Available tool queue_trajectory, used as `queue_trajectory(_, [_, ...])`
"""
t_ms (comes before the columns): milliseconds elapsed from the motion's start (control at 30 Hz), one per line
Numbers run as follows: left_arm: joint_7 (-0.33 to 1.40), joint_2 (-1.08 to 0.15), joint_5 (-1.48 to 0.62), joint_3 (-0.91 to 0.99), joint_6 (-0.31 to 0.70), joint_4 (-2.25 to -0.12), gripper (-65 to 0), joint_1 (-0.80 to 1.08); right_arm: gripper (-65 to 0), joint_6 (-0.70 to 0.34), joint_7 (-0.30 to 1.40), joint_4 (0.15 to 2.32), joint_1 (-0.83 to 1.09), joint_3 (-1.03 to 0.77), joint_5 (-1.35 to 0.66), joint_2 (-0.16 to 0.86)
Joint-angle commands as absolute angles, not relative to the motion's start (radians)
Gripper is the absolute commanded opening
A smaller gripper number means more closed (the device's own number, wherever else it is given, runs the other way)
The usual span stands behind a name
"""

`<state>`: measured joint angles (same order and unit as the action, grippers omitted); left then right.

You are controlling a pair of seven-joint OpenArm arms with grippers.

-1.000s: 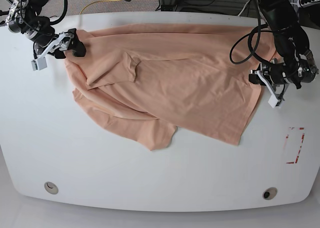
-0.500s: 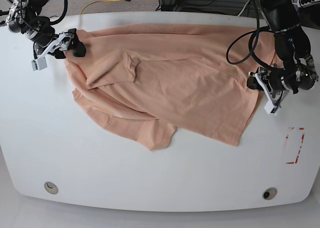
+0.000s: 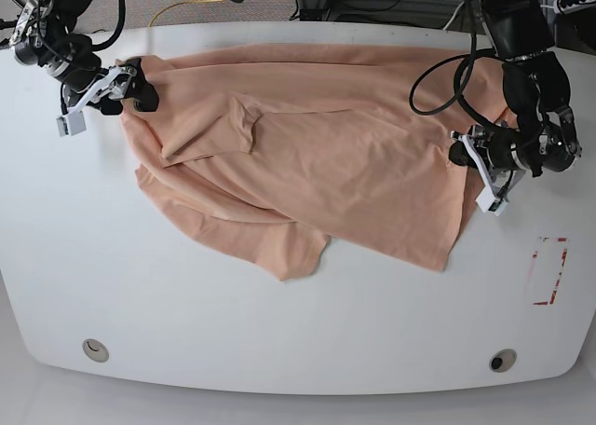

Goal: Fold the T-shirt properly
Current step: 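Grasp the shirt side with the left gripper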

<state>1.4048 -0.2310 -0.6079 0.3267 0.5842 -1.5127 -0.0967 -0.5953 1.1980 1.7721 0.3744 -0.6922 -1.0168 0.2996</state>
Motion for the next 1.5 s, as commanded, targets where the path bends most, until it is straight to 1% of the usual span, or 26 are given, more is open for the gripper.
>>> queue_trajectory(0, [1.396,-0.243,-0.622,0.326,0.587,-1.509,-65.0,-0.113,-13.3,-0.599,1.179,1.788,0.369,-0.697,-1.036,0.317])
queue_trajectory(200, [1.396,-0.246,-0.568,0.332,0.587,-1.501,-65.0,-0.111,-12.8,-0.596,1.179,1.764,0.363,-0.702,-1.036,0.317])
queue_trajectory(367, [1.396,-0.246,-0.576,0.334,0.588,-1.503,-65.0,-0.111,-12.7,-0.602,1.179,1.727,0.348,-0.737,-1.040,0.315])
queue_trajectory(567, [1.396,-0.246,-0.576,0.334,0.588,-1.506,-65.0,-0.113,-12.7,-0.604,1.179,1.724,0.344,-0.771,-1.055,0.289])
queue_trajectory(800, [1.396,-0.246,-0.576,0.334,0.588,-1.508,-65.0,-0.114,-13.2,-0.596,1.178,1.704,0.348,-0.774,-0.992,0.286])
queue_trajectory(933, [1.396,-0.246,-0.576,0.334,0.588,-1.508,-65.0,-0.125,-13.2,-0.604,1.178,1.712,0.351,-0.774,-0.909,0.286])
queue_trajectory(1033, [1.396,-0.246,-0.576,0.334,0.590,-1.506,-65.0,-0.130,-13.3,-0.605,1.178,1.715,0.386,-0.774,-0.911,0.285])
queue_trajectory(1133, [1.396,-0.246,-0.576,0.334,0.590,-1.504,-65.0,-0.131,-13.3,-0.605,1.178,1.762,0.409,-0.769,-0.911,0.280])
queue_trajectory(1333, [1.396,-0.246,-0.576,0.334,0.590,-1.504,-65.0,-0.133,-13.6,-0.605,1.179,1.810,0.429,-0.768,-0.909,0.234])
queue_trajectory(1400, [1.396,-0.246,-0.576,0.334,0.590,-1.504,-65.0,-0.133,-15.9,-0.605,1.179,1.785,0.424,-0.768,-0.906,0.234])
queue_trajectory(1467, [1.396,-0.246,-0.576,0.334,0.590,-1.504,-65.0,-0.133,-21.6,-0.605,1.179,1.756,0.418,-0.768,-0.906,0.234])
